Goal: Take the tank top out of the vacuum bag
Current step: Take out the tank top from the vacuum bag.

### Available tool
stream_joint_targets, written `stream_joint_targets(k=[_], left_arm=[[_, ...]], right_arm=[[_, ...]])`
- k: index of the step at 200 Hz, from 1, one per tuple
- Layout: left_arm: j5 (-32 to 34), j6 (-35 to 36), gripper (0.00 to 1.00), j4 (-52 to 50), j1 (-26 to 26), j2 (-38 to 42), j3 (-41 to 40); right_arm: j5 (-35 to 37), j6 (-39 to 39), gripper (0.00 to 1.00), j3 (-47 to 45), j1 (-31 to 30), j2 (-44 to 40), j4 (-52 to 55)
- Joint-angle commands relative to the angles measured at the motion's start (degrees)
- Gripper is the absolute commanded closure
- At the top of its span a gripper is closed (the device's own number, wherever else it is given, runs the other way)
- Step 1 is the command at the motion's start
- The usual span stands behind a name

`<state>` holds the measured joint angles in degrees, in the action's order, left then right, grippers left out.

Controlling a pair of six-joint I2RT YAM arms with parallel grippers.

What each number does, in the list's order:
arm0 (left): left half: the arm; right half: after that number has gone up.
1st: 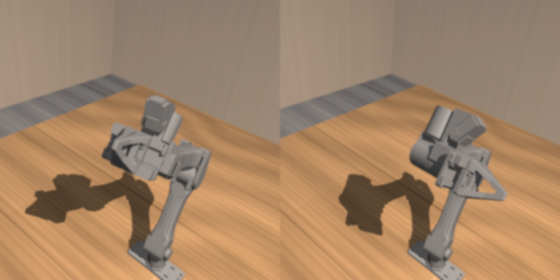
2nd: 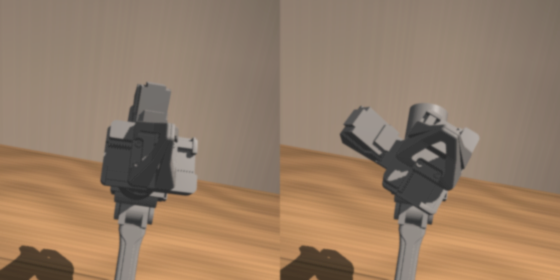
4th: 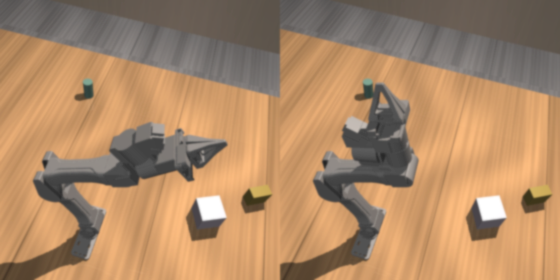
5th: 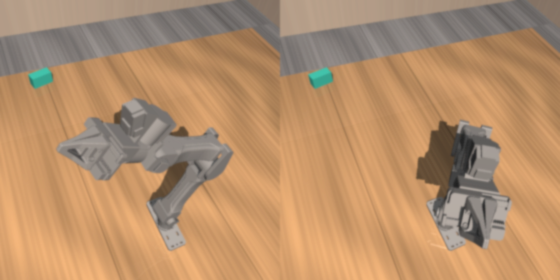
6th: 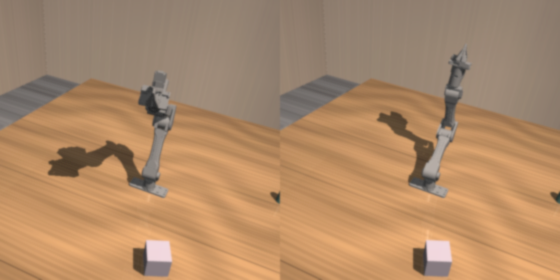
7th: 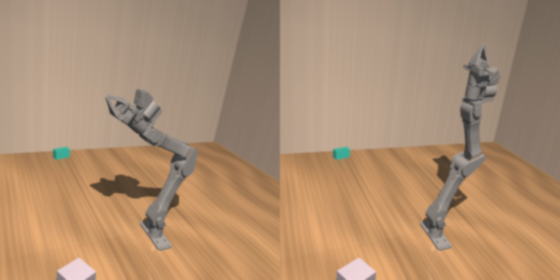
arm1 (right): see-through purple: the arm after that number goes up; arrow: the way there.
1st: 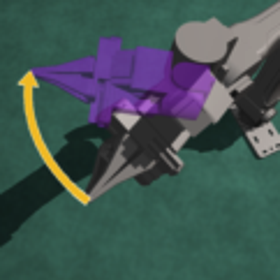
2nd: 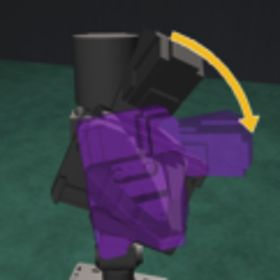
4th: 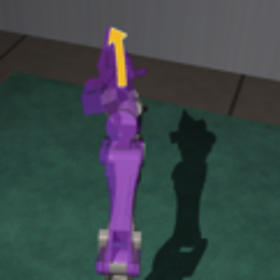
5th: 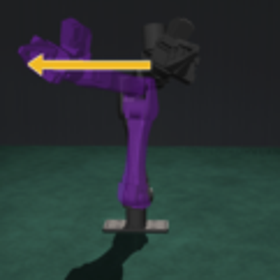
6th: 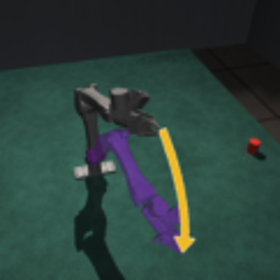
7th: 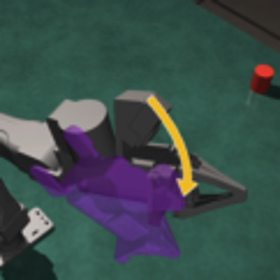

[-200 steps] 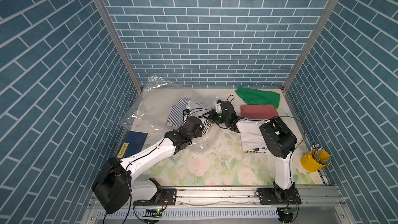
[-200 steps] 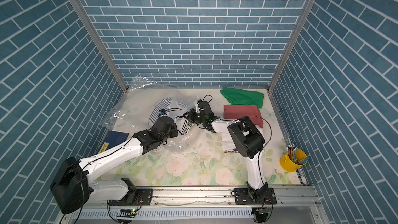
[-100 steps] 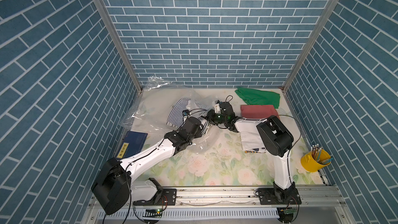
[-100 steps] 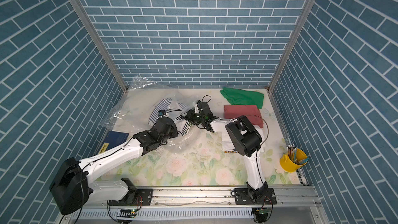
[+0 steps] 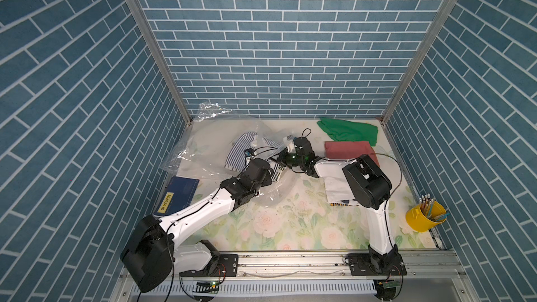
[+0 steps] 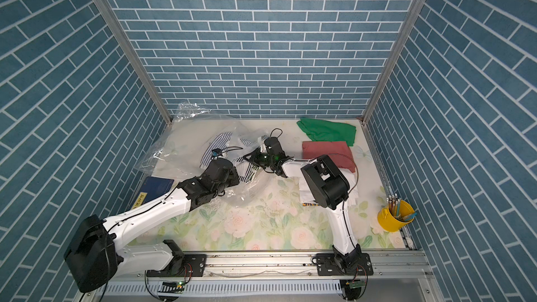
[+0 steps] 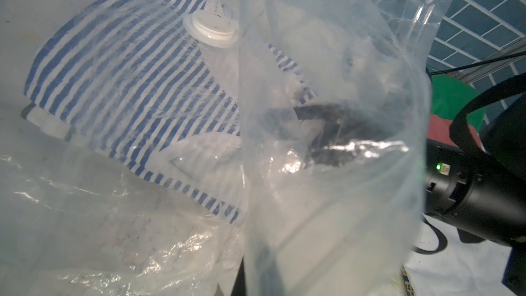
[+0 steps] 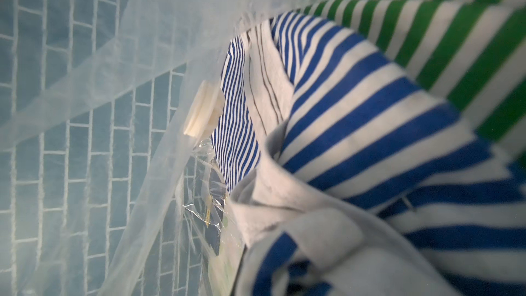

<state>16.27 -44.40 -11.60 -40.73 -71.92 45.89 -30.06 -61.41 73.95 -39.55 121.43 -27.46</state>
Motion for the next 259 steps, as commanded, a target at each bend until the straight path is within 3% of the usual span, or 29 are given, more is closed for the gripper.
stream_joint_targets(k=[1,103,148,212,259], left_arm=[[0.87,-0.64,1.00,0.08,0.38,1.17,-1.28],[1.66,-0.69,1.00,1.52,0.39,0.74,-2.48],[1.67,-0.49,1.00,1.83,0.54,0.47,-2.82],[1.22,0.02,1.00,2.22,1.18,-0.44,-3.11],[0.95,0.36,1.00,2.83,1.61,-0.86,-3.38]], right_arm=[[0.86,3.23,1.00,-0.88,-0.31,-5.97,3.73],[-0.12,5.00,1.00,-7.12,2.51,-18.76,16.36],[-1.21,12.99,1.00,-5.61,4.74,-21.85,28.99],[-3.13,15.11,1.00,-10.40,8.75,-28.01,35.67],[-5.94,21.27,1.00,-10.17,11.35,-31.70,46.45]])
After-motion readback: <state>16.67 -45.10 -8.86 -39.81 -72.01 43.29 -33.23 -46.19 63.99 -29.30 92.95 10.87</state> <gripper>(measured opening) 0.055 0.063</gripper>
